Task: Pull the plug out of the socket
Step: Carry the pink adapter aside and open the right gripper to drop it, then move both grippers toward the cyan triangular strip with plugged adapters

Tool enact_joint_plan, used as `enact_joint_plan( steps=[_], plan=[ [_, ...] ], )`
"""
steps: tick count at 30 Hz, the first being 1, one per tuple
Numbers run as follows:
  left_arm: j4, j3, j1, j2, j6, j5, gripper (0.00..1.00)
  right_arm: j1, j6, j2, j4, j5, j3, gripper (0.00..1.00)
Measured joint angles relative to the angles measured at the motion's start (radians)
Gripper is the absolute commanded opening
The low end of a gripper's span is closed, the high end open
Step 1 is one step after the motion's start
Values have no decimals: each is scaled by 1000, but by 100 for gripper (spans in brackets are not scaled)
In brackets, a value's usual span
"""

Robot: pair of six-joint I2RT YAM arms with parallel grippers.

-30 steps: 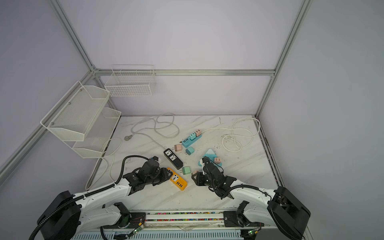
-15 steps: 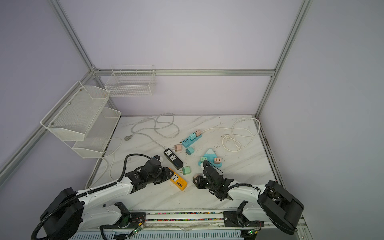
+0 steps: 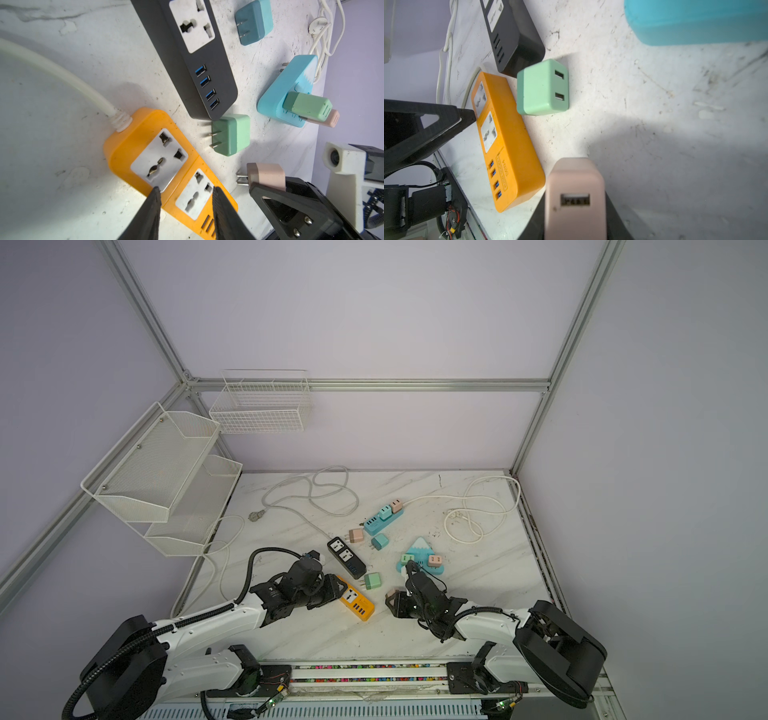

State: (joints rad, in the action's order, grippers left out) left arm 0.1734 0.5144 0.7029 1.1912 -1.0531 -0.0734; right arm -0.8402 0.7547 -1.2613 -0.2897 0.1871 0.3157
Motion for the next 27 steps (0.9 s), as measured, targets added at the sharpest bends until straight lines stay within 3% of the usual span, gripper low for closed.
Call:
enact_joint_plan(
  steps=[14, 27],
  plan=[
    [55, 41, 0, -16, 26, 19, 43, 0, -10, 50, 109, -42, 29, 71],
    [80, 155, 0, -15, 97, 34, 43, 0, 1, 157, 286, -100, 112, 88]
  ],
)
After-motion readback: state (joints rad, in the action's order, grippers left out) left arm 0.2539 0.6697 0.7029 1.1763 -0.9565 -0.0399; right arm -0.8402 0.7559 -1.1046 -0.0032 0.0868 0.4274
